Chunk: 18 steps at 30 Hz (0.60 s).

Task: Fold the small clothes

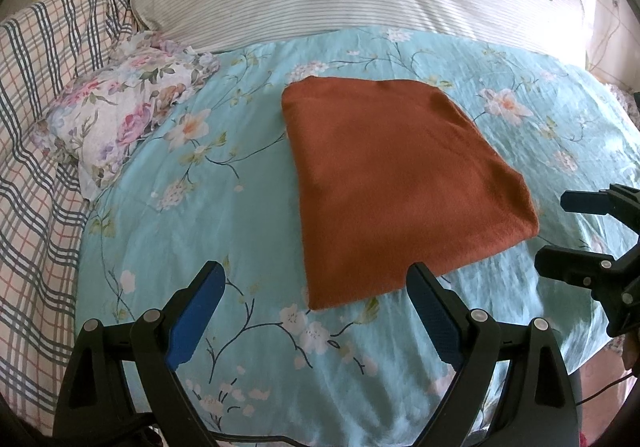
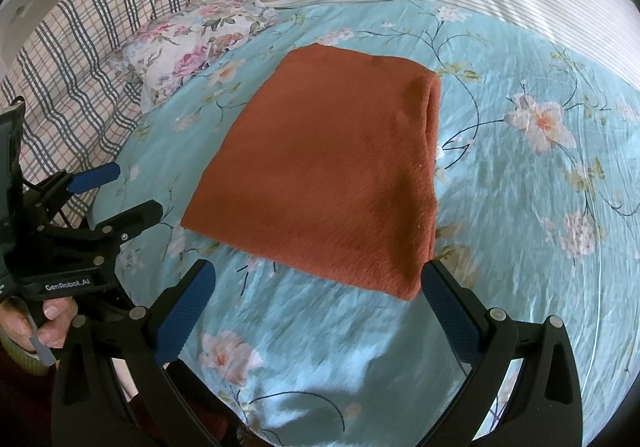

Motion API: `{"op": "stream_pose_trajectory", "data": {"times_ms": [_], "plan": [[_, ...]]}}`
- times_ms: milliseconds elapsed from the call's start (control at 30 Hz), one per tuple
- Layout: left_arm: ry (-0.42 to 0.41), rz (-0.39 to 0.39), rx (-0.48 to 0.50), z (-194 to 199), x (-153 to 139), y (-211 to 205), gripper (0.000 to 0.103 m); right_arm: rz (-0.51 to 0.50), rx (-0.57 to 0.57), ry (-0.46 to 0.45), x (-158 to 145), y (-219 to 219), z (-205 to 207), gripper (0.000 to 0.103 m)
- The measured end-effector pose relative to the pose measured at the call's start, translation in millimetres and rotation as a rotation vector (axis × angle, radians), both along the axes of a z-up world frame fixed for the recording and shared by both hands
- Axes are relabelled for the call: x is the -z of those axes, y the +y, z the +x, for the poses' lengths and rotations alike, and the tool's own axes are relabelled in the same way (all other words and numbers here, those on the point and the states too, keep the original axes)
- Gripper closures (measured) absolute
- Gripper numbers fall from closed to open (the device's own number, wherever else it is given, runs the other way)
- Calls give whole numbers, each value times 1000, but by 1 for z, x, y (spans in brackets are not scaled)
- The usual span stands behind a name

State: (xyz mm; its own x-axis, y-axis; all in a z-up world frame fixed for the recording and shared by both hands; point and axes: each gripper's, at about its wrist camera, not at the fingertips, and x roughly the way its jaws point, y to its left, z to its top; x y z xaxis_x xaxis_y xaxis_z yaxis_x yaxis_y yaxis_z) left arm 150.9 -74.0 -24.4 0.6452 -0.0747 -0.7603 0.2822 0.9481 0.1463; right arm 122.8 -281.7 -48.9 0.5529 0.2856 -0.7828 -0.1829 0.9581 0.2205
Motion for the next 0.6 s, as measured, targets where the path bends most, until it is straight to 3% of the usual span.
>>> {"op": "stream_pose_trajectory", "data": {"times_ms": [600], "plan": [[-1,-26,-11,33,-1,-3,10,11,27,-8,3,-17,24,1]]}}
